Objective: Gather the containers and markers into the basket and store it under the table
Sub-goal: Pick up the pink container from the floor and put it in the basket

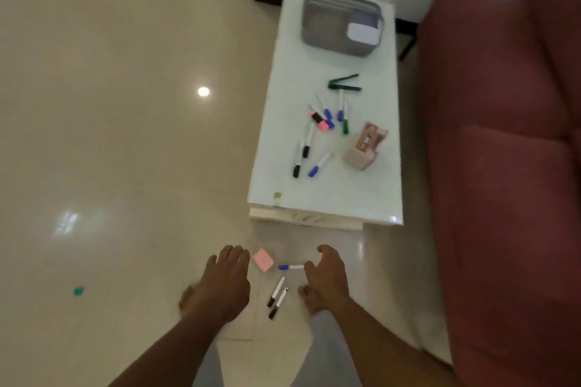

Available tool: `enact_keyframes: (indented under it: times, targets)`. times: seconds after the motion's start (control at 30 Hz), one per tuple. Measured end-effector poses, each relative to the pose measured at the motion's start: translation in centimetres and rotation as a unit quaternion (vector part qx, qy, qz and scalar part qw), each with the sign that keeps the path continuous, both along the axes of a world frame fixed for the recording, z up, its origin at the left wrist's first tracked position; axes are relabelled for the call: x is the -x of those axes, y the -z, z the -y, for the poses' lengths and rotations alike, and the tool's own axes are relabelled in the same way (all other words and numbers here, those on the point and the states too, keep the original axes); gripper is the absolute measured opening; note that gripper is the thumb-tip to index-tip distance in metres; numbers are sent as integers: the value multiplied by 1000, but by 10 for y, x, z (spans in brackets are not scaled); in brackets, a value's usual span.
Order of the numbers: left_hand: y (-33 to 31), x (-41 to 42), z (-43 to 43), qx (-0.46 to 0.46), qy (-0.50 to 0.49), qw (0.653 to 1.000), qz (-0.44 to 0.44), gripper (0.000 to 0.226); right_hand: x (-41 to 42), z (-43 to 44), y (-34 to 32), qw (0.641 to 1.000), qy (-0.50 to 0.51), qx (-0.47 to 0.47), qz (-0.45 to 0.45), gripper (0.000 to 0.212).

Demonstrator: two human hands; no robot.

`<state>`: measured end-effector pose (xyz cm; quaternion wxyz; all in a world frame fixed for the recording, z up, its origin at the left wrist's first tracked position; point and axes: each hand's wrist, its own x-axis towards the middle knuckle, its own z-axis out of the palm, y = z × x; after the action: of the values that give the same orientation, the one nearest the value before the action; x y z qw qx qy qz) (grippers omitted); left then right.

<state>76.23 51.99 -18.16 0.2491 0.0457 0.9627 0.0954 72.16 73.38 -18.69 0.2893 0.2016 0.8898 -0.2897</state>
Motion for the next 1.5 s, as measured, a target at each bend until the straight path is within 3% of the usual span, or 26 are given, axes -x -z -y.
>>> enact_keyframes:
  times: [0.1,0.27,0.53,0.63,0.7,0.87,1.0,1.13,1.37,1.43,1.5]
  targets:
    - [-5,10,38,0,90,996,-8,44,-41,18,-9,994,110,-7,21,50]
    - [-17,3,68,26,186,982,-11,39,-109,59,-20,982,185,31,31,50]
    - [2,-43,32,42,173,978,112,16,-176,77,1,944,283,155,67,63]
    - [33,-51,31,49,172,970,164,23,-189,76,25,932,311,172,73,62]
    - [63,-50,28,72,177,965,180,31,-195,74,56,919,342,181,82,61]
    - [163,-32,22,80,158,960,216,10,-196,82,174,889,405,178,115,67]
    - [261,-4,11,107,173,960,192,35,-195,93,284,872,436,169,143,69]
    - [361,23,-9,40,122,960,249,41,-181,98,385,861,451,172,163,68]
    - [513,69,-44,-43,-38,959,279,61,-108,85,533,848,471,228,87,71]
    - [542,76,-52,-79,-61,948,303,45,-87,83,558,850,466,234,71,73]
    - [555,78,-56,-128,-67,935,324,9,-69,84,572,853,469,224,48,59]
